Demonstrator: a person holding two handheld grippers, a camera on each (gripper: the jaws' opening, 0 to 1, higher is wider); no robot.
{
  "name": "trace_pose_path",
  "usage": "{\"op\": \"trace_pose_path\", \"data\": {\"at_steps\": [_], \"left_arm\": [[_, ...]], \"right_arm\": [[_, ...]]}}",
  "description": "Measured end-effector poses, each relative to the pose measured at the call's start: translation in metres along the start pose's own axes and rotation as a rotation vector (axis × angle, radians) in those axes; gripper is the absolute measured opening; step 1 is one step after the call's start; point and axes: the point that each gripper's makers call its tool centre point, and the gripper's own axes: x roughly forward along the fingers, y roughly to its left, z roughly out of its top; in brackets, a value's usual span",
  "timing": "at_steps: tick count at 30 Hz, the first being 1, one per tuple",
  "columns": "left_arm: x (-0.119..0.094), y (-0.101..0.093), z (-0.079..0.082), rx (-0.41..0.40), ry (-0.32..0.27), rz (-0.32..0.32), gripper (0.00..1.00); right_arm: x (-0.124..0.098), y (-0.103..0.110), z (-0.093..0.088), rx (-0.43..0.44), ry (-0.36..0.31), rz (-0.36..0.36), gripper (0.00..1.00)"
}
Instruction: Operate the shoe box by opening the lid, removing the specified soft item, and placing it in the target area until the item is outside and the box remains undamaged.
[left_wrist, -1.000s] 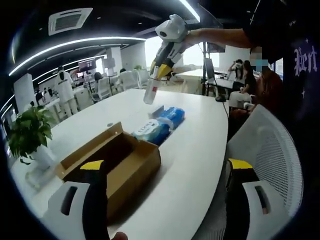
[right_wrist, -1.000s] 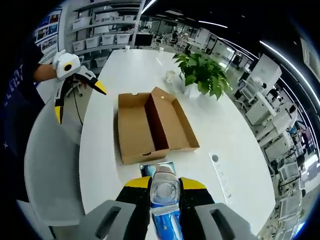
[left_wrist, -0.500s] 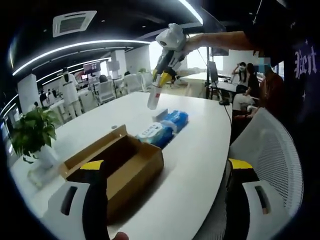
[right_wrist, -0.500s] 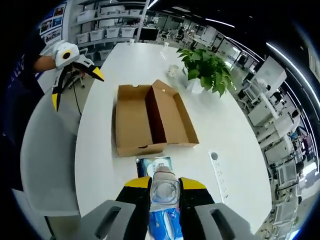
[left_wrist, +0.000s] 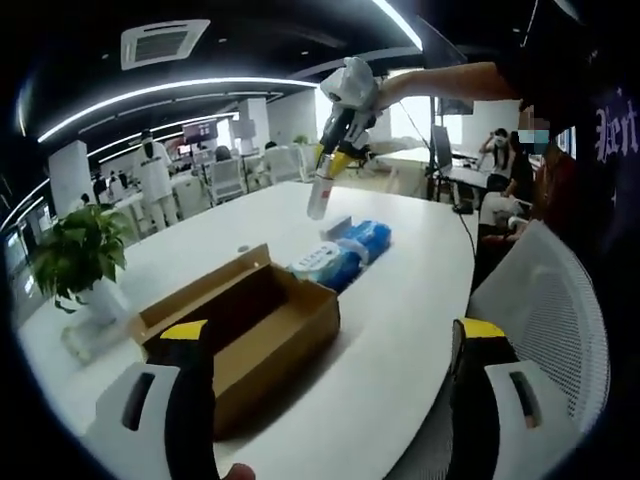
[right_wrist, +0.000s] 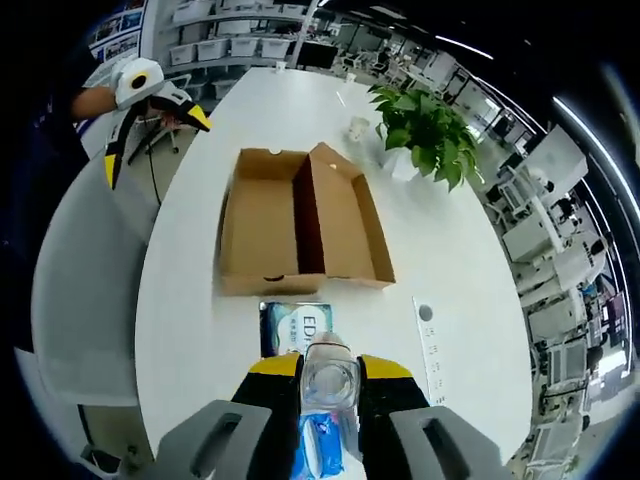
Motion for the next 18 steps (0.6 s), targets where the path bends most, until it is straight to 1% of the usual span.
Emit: {"op": "trace_pose_path", "data": {"at_steps": [8,10,18], "left_arm": [[-0.005,0.003,-0.003,-0.014,-0.003,0.033,0.99],[-0.006,0.004,-0.004,-0.022,-0.002,0.044,0.99],[-0.01,0.008,-0.005,-0.043,-0.004,0.08,0.99]], "right_arm": [[0.014,-0.011,-0.003,-0.022,0.019,0.024,0.16],[0.018,-0.015,-0.004,-0.038,0.031,0.028,0.16],[0.033,-0.029,-0.001,-0.062,0.033,0.036,0.16]]}}
